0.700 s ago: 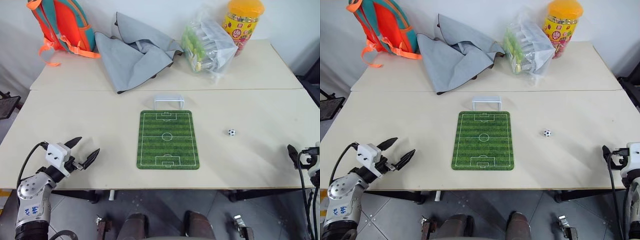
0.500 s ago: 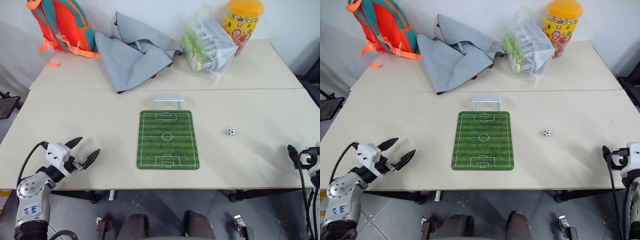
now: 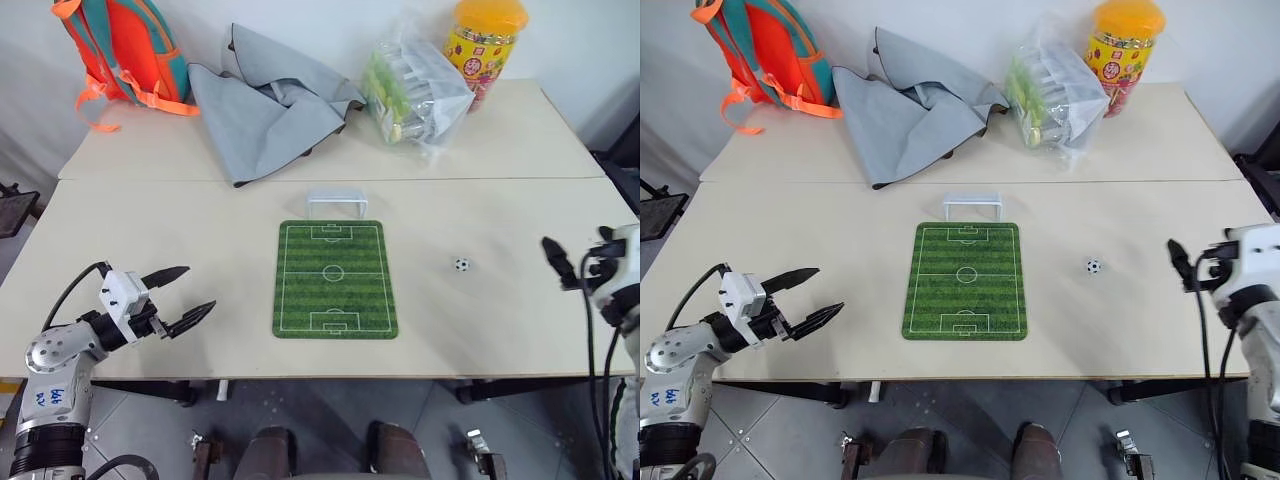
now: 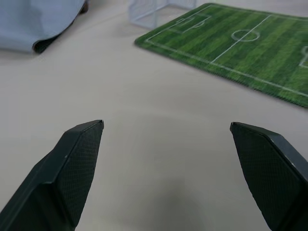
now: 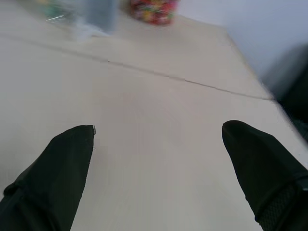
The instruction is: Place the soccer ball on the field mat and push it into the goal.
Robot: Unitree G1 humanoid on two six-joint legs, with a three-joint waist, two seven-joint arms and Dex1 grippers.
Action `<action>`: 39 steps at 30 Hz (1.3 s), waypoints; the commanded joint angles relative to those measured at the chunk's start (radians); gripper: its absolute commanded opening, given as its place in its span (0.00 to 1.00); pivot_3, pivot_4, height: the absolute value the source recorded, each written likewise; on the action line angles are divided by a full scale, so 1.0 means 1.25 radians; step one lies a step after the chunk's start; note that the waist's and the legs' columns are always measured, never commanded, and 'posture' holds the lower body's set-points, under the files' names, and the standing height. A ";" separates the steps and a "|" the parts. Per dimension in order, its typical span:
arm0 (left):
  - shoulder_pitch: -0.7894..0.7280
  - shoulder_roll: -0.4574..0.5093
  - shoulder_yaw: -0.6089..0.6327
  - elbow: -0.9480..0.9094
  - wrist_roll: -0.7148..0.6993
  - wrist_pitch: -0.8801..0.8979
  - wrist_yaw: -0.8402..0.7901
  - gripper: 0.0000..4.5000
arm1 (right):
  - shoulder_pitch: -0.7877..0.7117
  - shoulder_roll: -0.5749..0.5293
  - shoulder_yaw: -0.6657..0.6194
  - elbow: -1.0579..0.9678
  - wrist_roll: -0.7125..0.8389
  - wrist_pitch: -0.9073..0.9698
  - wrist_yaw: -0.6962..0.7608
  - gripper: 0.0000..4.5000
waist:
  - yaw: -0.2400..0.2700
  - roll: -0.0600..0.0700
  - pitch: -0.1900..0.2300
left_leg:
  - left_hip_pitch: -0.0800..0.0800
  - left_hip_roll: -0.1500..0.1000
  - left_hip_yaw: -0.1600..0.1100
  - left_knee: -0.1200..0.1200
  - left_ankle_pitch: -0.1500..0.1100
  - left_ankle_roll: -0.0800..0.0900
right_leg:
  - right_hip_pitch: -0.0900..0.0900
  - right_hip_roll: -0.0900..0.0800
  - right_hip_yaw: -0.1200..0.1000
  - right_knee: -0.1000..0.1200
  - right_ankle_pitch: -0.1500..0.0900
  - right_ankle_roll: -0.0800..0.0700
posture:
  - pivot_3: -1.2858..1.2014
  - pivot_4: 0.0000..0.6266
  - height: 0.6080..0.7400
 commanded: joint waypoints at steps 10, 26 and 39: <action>-0.072 -0.007 -0.028 0.024 -0.046 -0.034 -0.138 1.00 | -0.137 0.043 0.155 0.103 -0.035 0.001 0.115 0.99 | -0.003 0.000 0.000 | -0.001 0.000 0.001 0.001 0.000 0.000 | -0.003 0.000 0.001 0.003 0.000 0.000 | 0.52 0.24 1.00; -0.047 -0.018 -0.025 0.008 -0.050 -0.047 -0.122 1.00 | -0.127 0.076 0.189 0.167 -0.074 -0.031 0.156 0.58 | -0.003 0.000 0.000 | -0.001 0.000 0.002 0.004 0.000 0.000 | -0.003 0.000 0.002 0.005 0.000 0.000 | 0.52 0.24 1.00; -0.076 -0.025 -0.050 0.058 -0.053 -0.066 -0.201 1.00 | -0.156 0.022 0.229 -0.151 0.030 0.173 0.230 0.19 | -0.004 0.000 0.001 | -0.002 0.000 0.005 0.005 0.000 0.000 | -0.007 0.000 0.006 0.008 0.000 0.000 | 0.52 0.24 1.00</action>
